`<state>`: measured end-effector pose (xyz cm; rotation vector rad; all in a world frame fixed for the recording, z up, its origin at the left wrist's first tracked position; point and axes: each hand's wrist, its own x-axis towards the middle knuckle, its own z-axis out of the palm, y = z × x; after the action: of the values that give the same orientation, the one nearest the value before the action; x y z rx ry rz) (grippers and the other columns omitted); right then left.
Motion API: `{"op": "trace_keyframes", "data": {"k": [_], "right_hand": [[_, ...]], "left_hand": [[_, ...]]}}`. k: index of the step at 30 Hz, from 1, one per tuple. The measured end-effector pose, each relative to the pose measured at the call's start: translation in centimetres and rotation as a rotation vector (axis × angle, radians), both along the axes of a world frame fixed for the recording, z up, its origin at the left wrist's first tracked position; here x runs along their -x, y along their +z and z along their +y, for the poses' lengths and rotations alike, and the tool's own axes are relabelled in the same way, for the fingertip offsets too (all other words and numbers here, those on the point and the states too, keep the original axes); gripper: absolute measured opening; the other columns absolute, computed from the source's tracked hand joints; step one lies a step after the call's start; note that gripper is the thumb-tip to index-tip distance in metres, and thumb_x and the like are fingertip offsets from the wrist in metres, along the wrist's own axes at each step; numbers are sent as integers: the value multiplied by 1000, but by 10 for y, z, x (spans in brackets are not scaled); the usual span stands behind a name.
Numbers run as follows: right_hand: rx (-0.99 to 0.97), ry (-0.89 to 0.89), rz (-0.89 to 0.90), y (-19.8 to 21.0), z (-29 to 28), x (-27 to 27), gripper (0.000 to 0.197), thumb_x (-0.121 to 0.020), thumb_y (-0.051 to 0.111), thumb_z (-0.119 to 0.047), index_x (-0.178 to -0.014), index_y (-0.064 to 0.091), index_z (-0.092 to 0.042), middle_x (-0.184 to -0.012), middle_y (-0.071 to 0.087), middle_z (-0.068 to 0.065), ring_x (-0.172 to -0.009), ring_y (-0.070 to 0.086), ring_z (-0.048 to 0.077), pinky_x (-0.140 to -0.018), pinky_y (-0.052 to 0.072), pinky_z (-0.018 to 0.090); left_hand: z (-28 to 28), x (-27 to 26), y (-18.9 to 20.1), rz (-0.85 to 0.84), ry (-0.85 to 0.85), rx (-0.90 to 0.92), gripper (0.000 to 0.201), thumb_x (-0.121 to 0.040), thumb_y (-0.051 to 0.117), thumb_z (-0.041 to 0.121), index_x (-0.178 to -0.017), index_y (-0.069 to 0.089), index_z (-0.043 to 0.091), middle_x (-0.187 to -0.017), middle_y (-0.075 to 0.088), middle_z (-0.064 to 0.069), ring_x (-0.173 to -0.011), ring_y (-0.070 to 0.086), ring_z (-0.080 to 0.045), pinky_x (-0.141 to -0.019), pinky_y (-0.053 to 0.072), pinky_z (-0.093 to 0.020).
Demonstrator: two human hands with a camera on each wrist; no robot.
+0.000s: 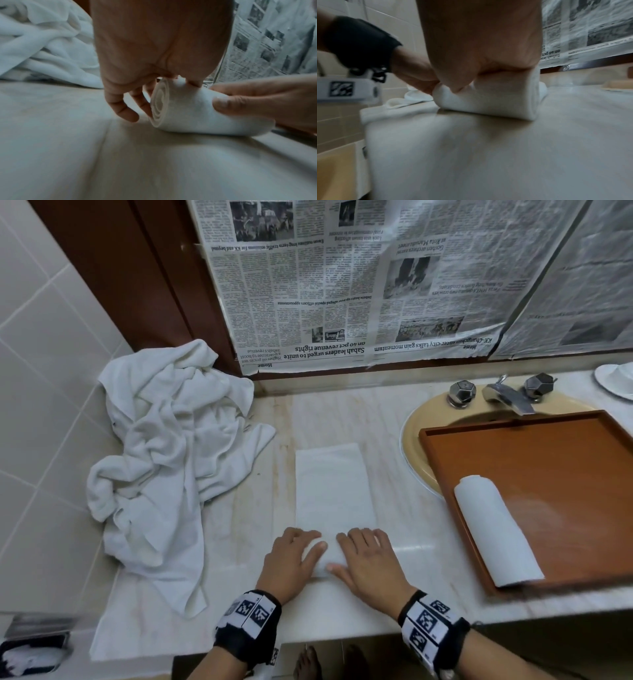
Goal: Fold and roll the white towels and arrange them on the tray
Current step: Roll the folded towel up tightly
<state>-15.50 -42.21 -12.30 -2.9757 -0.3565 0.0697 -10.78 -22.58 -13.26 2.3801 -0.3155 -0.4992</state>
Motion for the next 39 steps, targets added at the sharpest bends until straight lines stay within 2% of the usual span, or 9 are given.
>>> {"op": "trace_keyframes", "data": {"k": [3,7,10,15,18,25,28,31,39], "right_hand": [[-14,14,152,12,-6,-23,79,-98,9,-69,-106,66,-15,-95,63,3,-84,61,25,-77,47,41],[-149,-12,360,24,-16,-42,75,-94,19,-71,-137,48,-17,-131,52,5,-121,47,26,-102,32,40],[-70,-14,176,18,-20,-27,65,-95,26,-61,-134,51,-17,-126,55,4,-114,52,27,-98,38,43],[-39,-25,37,0,-18,-1,64,-90,40,-64,-131,56,-17,-122,59,2,-107,58,26,-80,51,42],[-112,-33,186,9,-22,-18,78,-85,23,-74,-138,47,-22,-127,52,-2,-116,49,24,-91,42,42],[-328,-34,599,25,-40,-43,55,-96,42,-64,-136,48,-27,-133,51,-4,-127,40,19,-104,31,42],[-116,-51,268,22,-32,-29,67,-98,20,-67,-137,48,-21,-131,53,-1,-120,50,25,-97,37,45],[-11,-56,-8,10,-18,-6,59,-96,38,-61,-128,56,-15,-120,59,4,-108,59,26,-87,49,46],[-72,26,151,8,-28,-31,85,-84,25,-83,-130,53,-18,-121,55,1,-110,52,24,-91,42,41]], "left_hand": [[5,5,0,-142,-99,48,63,-88,28,79,-138,47,46,-136,37,22,-123,36,-7,-103,35,-31],[8,-5,-9,-111,-150,7,70,-85,21,85,-140,42,47,-138,39,21,-124,39,-10,-104,37,-37],[5,-20,-7,-27,-134,-21,83,-77,17,92,-138,46,44,-135,45,15,-123,40,-14,-106,37,-40],[-8,-31,4,72,-92,-89,53,-93,32,71,-129,53,40,-130,48,9,-124,38,-20,-106,35,-43],[-9,-24,7,3,-81,-56,49,-93,32,70,-131,50,45,-132,40,16,-124,31,-15,-104,34,-39],[-1,-4,2,-132,-159,-142,80,-78,13,91,-142,38,49,-130,39,20,-119,31,-9,-100,37,-34],[-5,-12,5,-52,-134,-164,87,-73,9,95,-139,43,49,-127,46,15,-118,38,-13,-101,40,-38],[-12,-23,8,46,-91,-151,73,-83,25,85,-136,50,43,-126,50,10,-118,43,-16,-102,41,-39],[-10,-12,7,-53,6,58,57,-90,39,70,-137,48,37,-131,32,19,-119,33,-10,-100,32,-26]]}}
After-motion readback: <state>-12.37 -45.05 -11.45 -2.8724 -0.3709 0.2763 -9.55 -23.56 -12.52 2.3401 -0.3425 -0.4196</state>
